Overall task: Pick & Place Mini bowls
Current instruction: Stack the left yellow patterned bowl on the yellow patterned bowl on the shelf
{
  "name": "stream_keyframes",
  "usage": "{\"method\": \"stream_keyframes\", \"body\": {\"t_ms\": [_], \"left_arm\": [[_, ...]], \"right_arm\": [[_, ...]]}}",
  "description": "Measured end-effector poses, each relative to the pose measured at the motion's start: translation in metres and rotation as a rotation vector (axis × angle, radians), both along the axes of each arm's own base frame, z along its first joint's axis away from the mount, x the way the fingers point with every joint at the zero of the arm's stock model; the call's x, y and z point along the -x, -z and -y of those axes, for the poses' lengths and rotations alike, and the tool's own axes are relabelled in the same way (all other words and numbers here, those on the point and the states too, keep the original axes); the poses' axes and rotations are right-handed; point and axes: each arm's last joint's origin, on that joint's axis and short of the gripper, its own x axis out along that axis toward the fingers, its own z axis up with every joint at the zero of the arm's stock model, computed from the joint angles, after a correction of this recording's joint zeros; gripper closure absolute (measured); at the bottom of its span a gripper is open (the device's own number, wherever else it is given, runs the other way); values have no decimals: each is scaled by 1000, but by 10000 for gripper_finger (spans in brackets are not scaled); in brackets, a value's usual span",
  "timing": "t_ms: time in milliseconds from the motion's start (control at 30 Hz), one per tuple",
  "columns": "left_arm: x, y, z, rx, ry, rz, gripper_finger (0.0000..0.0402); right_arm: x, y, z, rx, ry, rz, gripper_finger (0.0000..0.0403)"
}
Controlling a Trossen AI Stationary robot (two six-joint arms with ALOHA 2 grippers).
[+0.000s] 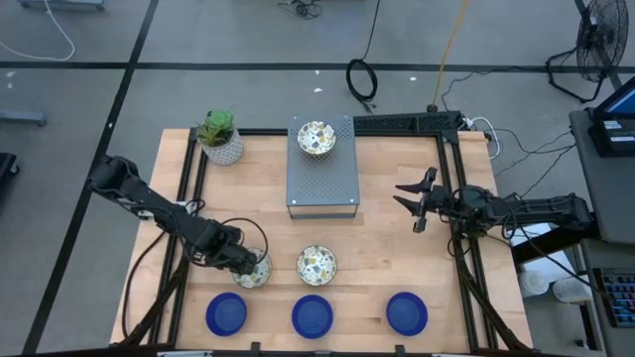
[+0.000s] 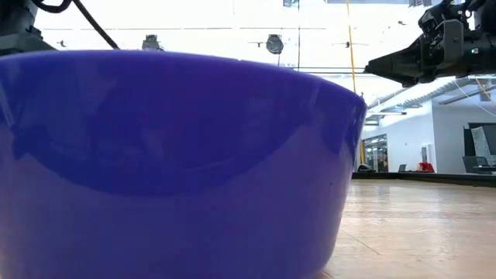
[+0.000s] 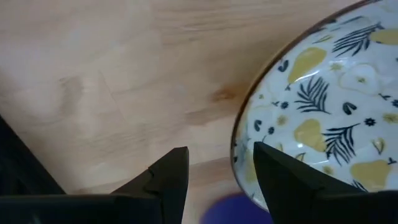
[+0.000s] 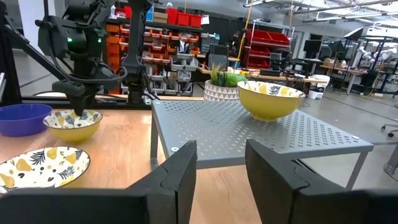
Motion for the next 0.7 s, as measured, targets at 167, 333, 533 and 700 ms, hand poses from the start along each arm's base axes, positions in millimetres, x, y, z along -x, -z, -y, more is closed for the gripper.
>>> {"method": "stream_keyframes", "body": {"t_ms": [167,333,533,700], "left_arm": [[-1,1,-2,-58,21,34,220],[-1,1,-3,-87,19,50,220],[-2,1,-5,-158,32,86,220],[-3,1,-7,-238,49,128,220]], "right_arm": [[0,0,0,1,0,0,275],[0,0,0,2,0,-2,275],[0,1,0,3,1,-10,275],[0,1,0,11,2,-12,275]]}}
